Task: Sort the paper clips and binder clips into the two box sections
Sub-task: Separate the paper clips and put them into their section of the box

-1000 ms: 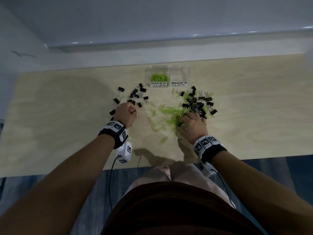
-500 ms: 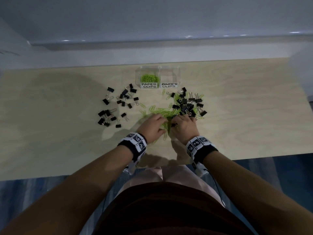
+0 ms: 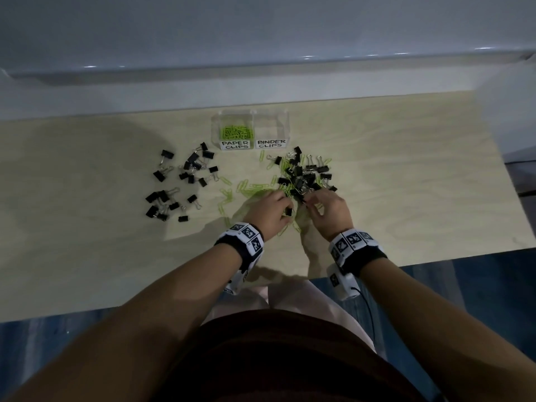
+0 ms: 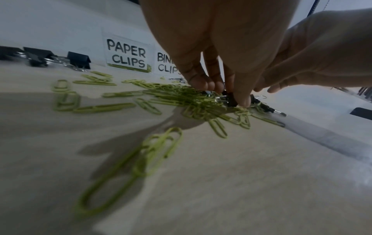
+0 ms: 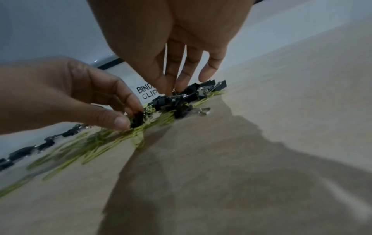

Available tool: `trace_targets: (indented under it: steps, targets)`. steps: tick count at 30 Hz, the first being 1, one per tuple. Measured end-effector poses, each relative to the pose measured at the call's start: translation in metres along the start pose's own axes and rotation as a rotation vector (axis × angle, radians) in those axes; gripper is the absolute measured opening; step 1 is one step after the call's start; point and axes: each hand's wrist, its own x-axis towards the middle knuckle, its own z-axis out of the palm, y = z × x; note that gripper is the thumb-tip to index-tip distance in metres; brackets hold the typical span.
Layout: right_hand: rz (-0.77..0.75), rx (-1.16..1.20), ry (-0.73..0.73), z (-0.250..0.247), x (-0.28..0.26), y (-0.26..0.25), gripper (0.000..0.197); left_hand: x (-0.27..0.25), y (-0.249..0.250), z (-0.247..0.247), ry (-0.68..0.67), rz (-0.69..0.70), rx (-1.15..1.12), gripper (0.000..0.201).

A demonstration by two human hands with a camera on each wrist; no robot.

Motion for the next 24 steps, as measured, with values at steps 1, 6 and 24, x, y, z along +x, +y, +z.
trace_targets:
  steps: [1, 6, 24]
  targets:
    - [0.000, -0.015, -0.022, 0.000, 0.001, 0.003, 0.016, 0.002, 0.002, 0.001, 0.000, 0.004, 0.011, 0.027]
    - [0.001, -0.140, -0.164, 0.005, 0.005, 0.003, 0.017, 0.009, 0.009, 0.004, -0.032, -0.017, 0.035, 0.019]
    - [0.181, -0.053, 0.071, -0.038, 0.019, 0.037, 0.013, -0.006, -0.105, -0.080, 0.453, -0.429, -0.089, 0.012]
